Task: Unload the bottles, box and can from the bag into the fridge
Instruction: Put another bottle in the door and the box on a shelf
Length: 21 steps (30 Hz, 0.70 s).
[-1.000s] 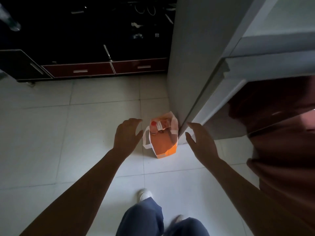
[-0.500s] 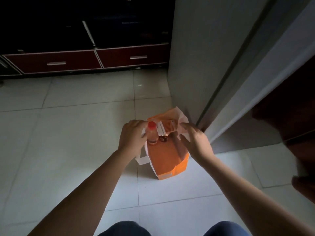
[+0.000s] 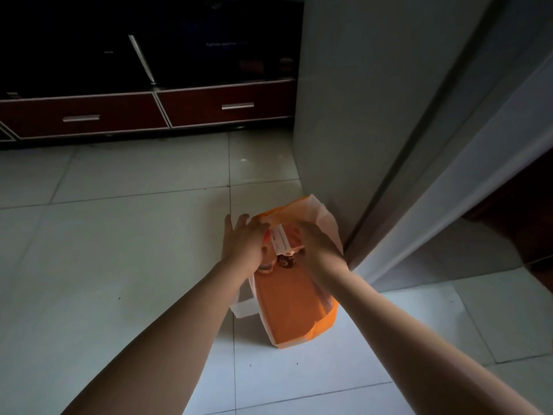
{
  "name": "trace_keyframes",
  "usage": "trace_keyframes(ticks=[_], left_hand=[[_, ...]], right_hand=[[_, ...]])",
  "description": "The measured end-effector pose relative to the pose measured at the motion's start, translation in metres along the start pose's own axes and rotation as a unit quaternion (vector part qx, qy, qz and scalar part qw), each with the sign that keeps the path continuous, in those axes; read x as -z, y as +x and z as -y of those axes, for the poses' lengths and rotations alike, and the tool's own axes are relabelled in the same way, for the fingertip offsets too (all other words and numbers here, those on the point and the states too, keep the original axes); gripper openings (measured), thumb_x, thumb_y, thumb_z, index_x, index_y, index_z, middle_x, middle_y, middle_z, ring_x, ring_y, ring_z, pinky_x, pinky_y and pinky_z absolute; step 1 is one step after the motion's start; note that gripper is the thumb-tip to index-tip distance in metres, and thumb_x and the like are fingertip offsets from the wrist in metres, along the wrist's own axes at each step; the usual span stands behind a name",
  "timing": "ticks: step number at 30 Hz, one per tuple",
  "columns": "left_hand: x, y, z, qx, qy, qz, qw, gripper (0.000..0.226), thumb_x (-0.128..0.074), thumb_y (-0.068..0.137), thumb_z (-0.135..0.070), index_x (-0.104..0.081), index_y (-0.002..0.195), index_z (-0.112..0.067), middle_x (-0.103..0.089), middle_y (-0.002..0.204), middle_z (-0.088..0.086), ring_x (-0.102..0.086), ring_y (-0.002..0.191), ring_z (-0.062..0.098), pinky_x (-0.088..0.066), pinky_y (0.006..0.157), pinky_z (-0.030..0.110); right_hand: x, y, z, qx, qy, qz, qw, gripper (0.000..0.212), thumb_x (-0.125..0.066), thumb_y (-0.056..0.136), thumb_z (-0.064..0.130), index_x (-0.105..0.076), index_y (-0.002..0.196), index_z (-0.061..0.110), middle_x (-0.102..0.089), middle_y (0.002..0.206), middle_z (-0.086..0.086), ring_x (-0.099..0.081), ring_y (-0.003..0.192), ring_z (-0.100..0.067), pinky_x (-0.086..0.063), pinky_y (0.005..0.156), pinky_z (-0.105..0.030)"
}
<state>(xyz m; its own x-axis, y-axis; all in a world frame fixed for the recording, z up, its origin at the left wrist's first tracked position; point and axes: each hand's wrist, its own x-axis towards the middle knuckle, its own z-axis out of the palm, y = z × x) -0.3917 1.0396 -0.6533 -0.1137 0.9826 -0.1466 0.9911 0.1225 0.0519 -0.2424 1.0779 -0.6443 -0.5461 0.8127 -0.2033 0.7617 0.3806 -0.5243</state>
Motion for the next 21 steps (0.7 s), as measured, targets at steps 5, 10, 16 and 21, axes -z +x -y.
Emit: trace_keyframes(ticks=[5, 10, 16, 21], left_hand=[[-0.007, 0.005, 0.002, 0.024, -0.008, 0.008, 1.000, 0.043, -0.046, 0.091, -0.023, -0.039, 0.133, -0.022, -0.042, 0.141, 0.002, -0.029, 0.132, 0.025, -0.008, 0.114, 0.050], [-0.010, 0.007, 0.003, 0.037, -0.034, -0.008, 0.999, 0.029, -0.045, 0.091, -0.023, -0.051, 0.119, -0.019, -0.053, 0.128, 0.002, -0.036, 0.125, 0.023, -0.010, 0.114, 0.048], [-0.013, 0.005, 0.003, 0.046, -0.077, -0.004, 0.996, 0.018, -0.049, 0.085, -0.017, -0.055, 0.102, -0.018, -0.062, 0.110, 0.002, -0.038, 0.125, 0.023, 0.000, 0.113, 0.054], [-0.007, -0.002, -0.002, 0.052, -0.059, 0.006, 0.997, 0.017, -0.044, 0.088, -0.022, -0.060, 0.085, -0.023, -0.066, 0.098, -0.002, -0.038, 0.126, 0.019, 0.012, 0.109, 0.060]], right_hand=[[-0.033, 0.032, -0.013, -0.007, -0.022, -0.048, 0.999, 0.023, -0.047, 0.090, 0.025, -0.046, 0.111, 0.034, -0.054, 0.106, 0.009, -0.054, 0.108, -0.016, -0.046, 0.096, -0.035], [-0.040, 0.038, -0.017, -0.014, -0.017, -0.068, 0.997, 0.008, -0.037, 0.093, 0.034, -0.043, 0.094, 0.040, -0.047, 0.087, 0.014, -0.054, 0.091, -0.011, -0.038, 0.077, -0.019], [-0.042, 0.035, -0.019, -0.024, -0.045, -0.054, 0.997, 0.010, -0.043, 0.090, 0.032, -0.041, 0.090, 0.041, -0.045, 0.084, 0.015, -0.053, 0.091, -0.016, -0.041, 0.078, -0.027], [-0.031, 0.027, -0.018, -0.046, -0.055, -0.029, 0.997, 0.015, -0.047, 0.088, 0.031, -0.046, 0.101, 0.023, -0.055, 0.091, 0.005, -0.059, 0.087, -0.020, -0.046, 0.064, -0.026]])
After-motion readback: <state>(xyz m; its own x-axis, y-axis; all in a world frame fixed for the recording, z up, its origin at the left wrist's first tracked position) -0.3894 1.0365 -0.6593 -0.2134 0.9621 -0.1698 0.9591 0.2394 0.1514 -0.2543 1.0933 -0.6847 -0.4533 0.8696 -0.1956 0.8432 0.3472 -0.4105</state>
